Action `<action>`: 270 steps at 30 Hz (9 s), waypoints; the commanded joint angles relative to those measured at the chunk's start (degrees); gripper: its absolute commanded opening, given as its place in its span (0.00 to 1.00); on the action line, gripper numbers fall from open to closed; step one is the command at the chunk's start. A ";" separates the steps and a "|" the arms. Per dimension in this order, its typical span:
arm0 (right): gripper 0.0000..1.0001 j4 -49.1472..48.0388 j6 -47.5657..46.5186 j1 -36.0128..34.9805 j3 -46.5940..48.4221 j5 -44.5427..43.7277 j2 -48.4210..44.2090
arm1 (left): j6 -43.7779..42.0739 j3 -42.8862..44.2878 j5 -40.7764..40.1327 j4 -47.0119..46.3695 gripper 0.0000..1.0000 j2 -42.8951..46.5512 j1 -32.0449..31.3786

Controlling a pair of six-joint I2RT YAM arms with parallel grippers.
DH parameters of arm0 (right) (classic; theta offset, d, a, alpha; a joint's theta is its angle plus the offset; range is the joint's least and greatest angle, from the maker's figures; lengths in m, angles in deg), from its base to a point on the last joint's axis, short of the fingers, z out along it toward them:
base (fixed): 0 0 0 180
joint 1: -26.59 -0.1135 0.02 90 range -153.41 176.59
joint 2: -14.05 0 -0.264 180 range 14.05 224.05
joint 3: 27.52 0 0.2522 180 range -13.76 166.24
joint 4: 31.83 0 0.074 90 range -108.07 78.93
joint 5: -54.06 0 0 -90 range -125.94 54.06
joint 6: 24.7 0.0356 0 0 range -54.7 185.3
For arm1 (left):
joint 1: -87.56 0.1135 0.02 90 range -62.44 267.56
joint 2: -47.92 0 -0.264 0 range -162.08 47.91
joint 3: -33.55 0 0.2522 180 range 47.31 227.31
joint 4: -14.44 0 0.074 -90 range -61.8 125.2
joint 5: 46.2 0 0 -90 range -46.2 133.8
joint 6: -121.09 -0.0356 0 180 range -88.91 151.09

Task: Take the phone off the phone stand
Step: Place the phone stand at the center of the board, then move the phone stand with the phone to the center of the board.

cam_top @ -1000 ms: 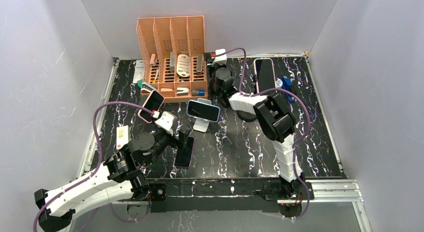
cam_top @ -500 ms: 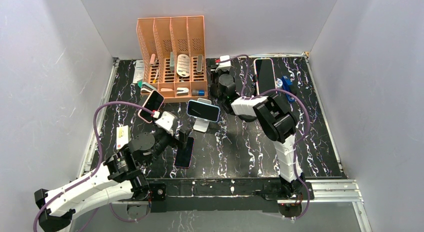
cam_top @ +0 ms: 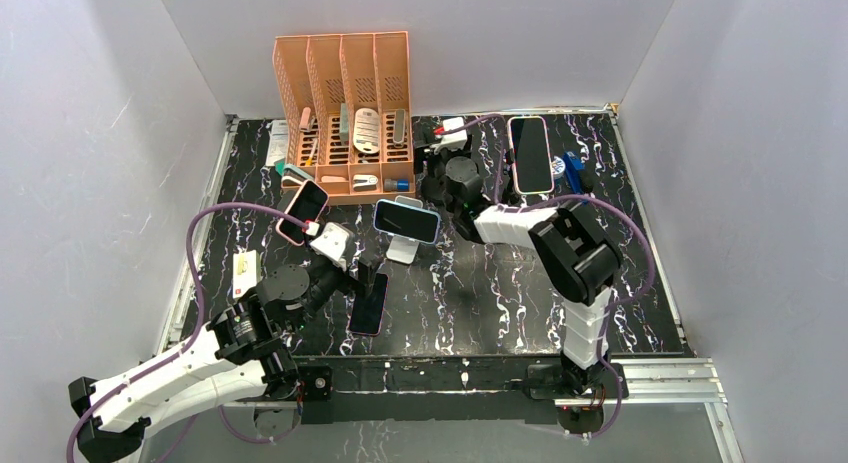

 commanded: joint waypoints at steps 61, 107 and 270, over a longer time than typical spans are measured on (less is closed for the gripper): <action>0.99 89.00 14.48 12.83 25.53 10.74 -42.28 | 0.79 2.19 -1.83 1.08 0.78 0.41 -0.07; 0.97 88.97 12.35 21.30 26.39 22.92 -31.40 | 0.79 2.62 -0.55 1.54 0.78 0.06 -0.07; 0.99 88.89 26.03 -7.26 10.84 16.45 -60.58 | 41.74 5.91 22.62 -37.79 0.44 -26.36 -0.07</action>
